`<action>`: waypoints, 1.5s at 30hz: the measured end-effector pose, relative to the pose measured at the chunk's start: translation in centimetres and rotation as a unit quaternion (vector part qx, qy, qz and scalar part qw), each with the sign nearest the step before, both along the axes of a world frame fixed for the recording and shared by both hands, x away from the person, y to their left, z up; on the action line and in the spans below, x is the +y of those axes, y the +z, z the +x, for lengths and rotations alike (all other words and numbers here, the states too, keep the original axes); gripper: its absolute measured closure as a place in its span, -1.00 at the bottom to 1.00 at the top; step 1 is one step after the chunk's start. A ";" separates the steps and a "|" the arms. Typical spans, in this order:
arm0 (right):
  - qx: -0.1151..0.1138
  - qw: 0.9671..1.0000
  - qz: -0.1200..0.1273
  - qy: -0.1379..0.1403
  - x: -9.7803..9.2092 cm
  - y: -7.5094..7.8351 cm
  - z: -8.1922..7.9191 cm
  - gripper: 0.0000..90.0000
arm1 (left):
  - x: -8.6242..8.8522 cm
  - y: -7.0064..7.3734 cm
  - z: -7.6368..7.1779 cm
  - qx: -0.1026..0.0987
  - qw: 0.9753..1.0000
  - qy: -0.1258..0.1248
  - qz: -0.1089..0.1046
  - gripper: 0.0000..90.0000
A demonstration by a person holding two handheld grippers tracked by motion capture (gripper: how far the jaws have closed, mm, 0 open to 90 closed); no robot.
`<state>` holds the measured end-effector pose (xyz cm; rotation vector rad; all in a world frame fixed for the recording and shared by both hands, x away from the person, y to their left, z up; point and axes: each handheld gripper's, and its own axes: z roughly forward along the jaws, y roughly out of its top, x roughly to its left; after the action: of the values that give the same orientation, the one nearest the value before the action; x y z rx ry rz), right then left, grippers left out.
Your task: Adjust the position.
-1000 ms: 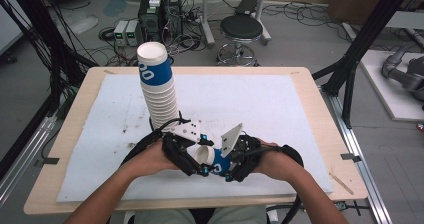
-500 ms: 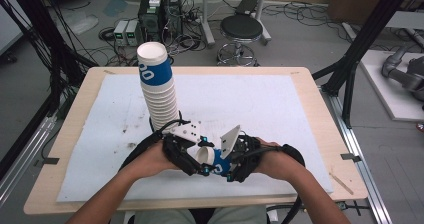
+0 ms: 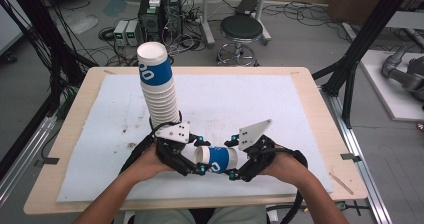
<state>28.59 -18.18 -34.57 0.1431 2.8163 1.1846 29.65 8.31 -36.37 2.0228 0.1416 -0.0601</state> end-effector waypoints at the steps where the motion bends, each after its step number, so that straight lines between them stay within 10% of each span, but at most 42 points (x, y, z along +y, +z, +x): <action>1: 0.001 1.000 0.017 -0.003 -0.4 -0.1 -0.1 -0.59 | 0.3 -0.3 -0.1 -0.001 1.000 0.002 -0.016 -0.33; 20: -0.020 0.980 0.185 -0.069 -4.7 -2.5 -1.3 -0.59 | 2.2 -1.5 -0.4 -0.016 0.994 0.022 -0.105 -0.33; 32: -0.009 0.973 0.223 -0.065 -4.3 -3.6 -1.5 -0.67 | 2.0 -1.6 -0.7 -0.020 0.991 0.002 -0.129 -0.33; 45: 0.008 0.975 0.219 -0.044 -3.4 -4.2 -1.5 -0.67 | 1.5 -1.5 -0.7 -0.017 0.989 -0.024 -0.142 -0.33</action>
<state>27.06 -21.60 -38.73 0.3010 2.4823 1.7672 28.91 9.83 -37.90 1.7418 0.0593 -0.0717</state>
